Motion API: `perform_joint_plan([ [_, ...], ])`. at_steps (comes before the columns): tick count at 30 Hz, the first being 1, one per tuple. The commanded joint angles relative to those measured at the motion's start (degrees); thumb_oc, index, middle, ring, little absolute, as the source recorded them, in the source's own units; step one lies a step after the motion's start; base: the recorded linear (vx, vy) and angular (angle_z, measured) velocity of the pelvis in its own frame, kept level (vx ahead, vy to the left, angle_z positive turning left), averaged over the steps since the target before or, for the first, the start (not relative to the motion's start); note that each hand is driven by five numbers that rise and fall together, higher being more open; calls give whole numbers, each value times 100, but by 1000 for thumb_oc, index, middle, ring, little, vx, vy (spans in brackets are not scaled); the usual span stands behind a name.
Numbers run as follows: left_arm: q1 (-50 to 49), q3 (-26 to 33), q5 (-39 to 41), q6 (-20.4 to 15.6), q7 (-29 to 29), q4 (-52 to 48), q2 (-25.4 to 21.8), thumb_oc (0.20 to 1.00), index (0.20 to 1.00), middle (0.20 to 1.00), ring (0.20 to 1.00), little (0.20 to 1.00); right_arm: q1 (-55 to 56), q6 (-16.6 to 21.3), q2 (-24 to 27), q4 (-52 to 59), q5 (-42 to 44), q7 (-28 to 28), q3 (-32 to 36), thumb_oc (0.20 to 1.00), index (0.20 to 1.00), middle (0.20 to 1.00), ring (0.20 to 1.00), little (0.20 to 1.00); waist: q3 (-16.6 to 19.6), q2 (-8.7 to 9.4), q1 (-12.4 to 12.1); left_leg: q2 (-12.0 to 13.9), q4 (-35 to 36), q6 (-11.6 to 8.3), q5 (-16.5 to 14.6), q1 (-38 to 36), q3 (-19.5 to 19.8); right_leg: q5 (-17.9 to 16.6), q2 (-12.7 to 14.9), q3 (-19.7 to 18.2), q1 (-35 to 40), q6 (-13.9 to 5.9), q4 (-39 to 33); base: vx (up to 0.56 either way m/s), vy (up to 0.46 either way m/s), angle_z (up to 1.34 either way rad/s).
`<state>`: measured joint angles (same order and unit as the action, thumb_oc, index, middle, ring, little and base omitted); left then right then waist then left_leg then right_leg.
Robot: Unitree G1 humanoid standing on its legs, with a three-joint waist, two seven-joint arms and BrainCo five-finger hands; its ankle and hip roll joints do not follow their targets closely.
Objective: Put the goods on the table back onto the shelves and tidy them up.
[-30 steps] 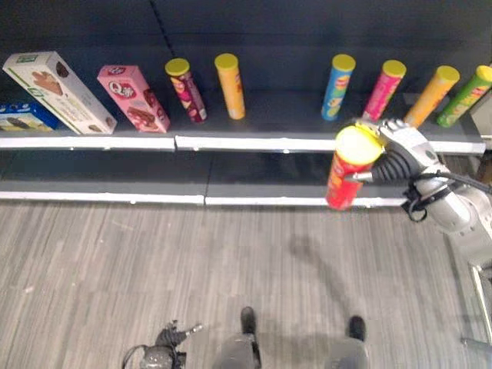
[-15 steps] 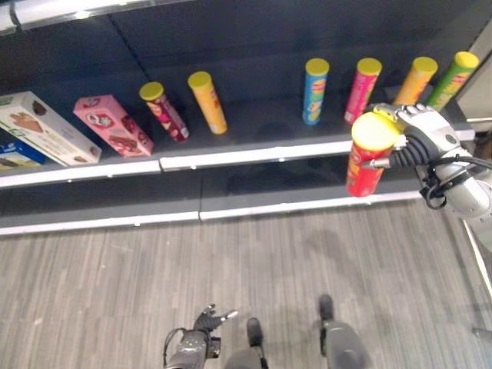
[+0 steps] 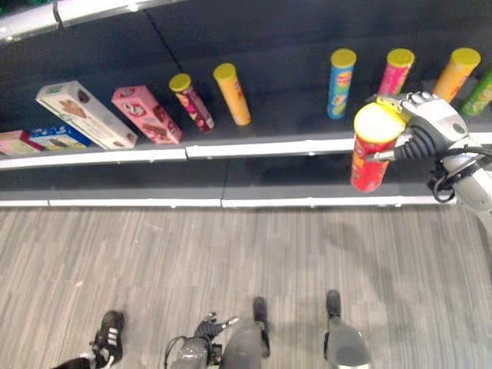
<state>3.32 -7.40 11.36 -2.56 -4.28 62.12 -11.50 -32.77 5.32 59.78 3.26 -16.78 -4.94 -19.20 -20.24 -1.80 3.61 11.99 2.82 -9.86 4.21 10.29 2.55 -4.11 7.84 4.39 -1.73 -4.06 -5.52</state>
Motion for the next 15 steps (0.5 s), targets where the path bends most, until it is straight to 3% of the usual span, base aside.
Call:
perform_joint_plan([
  [1,-349,-121,255,-100,-152,-116,-231,1000,1000,1000,1000,1000,-195,164,265,387,305,-335,162,200,200,200,200,200,488,96,-269,159,153,-60,359,179,-11,1360,-103,-152,411,-358,481,469,185,-29],
  [5,-597,16,184,-72,-121,59,-211,1000,1000,1000,1000,1000,-47,115,238,419,138,-229,217,200,200,200,200,200,745,-65,-367,24,152,-187,353,82,-53,1462,88,-293,940,-513,417,575,300,-39],
  [6,-612,40,137,-58,-87,99,-269,1000,1000,1000,1000,1000,73,37,154,414,-21,-151,290,200,200,200,200,200,807,-16,-414,-196,46,-103,228,-32,-174,1360,370,-348,977,-658,568,583,405,-95],
  [12,-520,-114,3,-66,-42,7,-383,1000,1000,1000,1000,1000,-182,-27,66,230,-105,-91,124,200,200,200,200,200,930,52,-409,-620,182,189,-46,-319,-617,951,723,-435,583,-892,1158,284,270,-25],
  [14,-487,-125,37,-50,-64,-27,-414,1000,1000,1000,1000,1000,-349,-46,21,113,-143,-107,3,200,200,200,200,200,927,81,-396,-772,218,318,-133,-409,-678,647,795,-452,437,-918,1482,160,211,3],
  [15,-468,-113,86,-53,-91,-80,-477,1000,1000,1000,1000,1000,-514,-66,-46,61,-140,-130,-93,200,200,200,200,200,890,79,-412,-843,218,400,-225,-483,-728,318,899,-341,239,-889,1854,132,193,5],
])
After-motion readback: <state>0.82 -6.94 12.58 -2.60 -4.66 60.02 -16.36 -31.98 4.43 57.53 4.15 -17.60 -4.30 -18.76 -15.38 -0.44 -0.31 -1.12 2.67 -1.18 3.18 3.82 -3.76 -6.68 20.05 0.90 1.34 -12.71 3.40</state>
